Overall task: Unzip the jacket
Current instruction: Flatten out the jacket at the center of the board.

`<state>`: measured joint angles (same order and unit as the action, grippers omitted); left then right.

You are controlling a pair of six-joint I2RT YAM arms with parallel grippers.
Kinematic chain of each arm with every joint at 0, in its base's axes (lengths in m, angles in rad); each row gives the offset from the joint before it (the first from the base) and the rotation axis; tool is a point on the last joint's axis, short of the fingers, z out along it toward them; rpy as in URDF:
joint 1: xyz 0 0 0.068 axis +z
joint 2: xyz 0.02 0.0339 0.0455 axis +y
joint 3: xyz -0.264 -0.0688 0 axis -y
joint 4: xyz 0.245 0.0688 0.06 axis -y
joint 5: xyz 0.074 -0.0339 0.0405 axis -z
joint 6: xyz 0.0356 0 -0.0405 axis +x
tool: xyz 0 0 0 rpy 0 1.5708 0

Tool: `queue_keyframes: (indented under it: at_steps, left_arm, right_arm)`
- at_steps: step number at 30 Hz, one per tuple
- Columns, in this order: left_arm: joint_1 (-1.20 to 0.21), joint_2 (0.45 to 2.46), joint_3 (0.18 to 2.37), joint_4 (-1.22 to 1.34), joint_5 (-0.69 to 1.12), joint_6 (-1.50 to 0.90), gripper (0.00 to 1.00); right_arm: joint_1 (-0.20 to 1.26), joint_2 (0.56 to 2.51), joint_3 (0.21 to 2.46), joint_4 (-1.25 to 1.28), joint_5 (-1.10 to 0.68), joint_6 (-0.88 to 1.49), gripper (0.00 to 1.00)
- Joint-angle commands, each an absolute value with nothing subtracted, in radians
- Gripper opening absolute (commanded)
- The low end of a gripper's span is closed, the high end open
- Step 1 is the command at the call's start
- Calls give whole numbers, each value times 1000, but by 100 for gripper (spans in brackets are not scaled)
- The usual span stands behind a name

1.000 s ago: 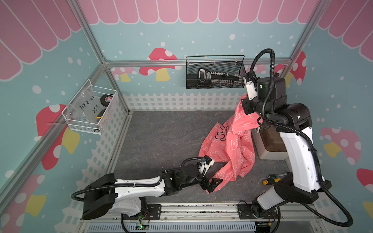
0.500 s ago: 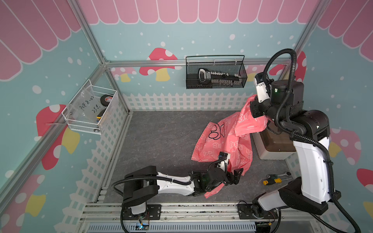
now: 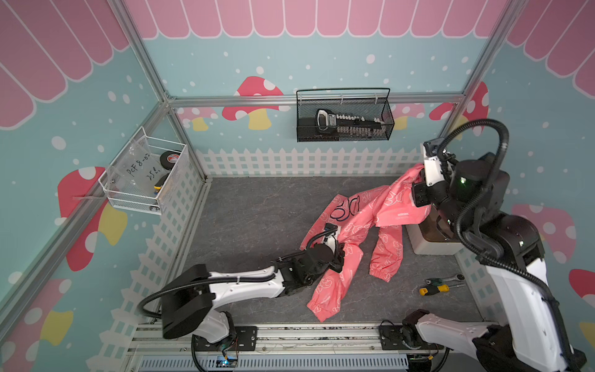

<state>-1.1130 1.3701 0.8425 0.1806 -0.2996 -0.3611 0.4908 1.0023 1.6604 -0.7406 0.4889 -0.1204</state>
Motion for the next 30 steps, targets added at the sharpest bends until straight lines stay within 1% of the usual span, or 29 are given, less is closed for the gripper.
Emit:
queue_keyframes:
  at_steps: [1, 2, 3, 6, 10, 13, 15, 17, 19, 21, 22, 24, 26, 27, 30]
  left_arm:
    - [-1100, 1113, 851, -144, -106, -91, 2]
    - [-1093, 1041, 867, -269, -56, -60, 2]
    - [-1087, 977, 885, -371, -8, -45, 2]
    - [-1085, 820, 935, -555, 92, -64, 1]
    - [-1084, 678, 1016, -647, 193, -115, 0]
    - [-1084, 658, 1118, -732, 229, -125, 0]
    - [-1084, 695, 1197, -821, 224, -107, 0]
    - [-1085, 760, 1261, -918, 159, -67, 0]
    - [-1082, 825, 1279, -987, 61, -36, 0]
    - [-1045, 897, 1261, -1021, 12, -10, 0]
    - [-995, 942, 1246, -1020, 44, -7, 0]
    - [-848, 1021, 1197, -975, 188, -9, 0]
    - [-692, 1109, 1134, -891, 300, -31, 0]
    - [-638, 1161, 1115, -856, 338, -31, 0]
    - [-494, 1353, 1100, -746, 315, -59, 0]
  right_arm:
    - [488, 731, 1380, -101, 472, -282, 0]
    - [488, 669, 1306, -12, 456, -300, 0]
    - [488, 626, 1271, 26, 438, -313, 0]
    - [488, 565, 1256, 35, 419, -325, 0]
    - [488, 555, 1284, 51, 402, -359, 0]
    - [488, 612, 1355, 58, 465, -406, 0]
    - [488, 688, 1438, 32, 535, -450, 0]
    - [488, 794, 1549, -52, 582, -497, 0]
    - [487, 903, 1642, -165, 571, -513, 0]
    - [488, 1009, 1707, -296, 531, -481, 0]
    - [488, 1066, 1724, -370, 496, -451, 0]
    - [488, 1165, 1700, -441, 461, -398, 0]
    - [486, 1270, 1619, -400, 442, -384, 0]
    - [486, 1340, 1600, -386, 432, -383, 0]
    - [473, 1626, 1663, -383, 379, -366, 0]
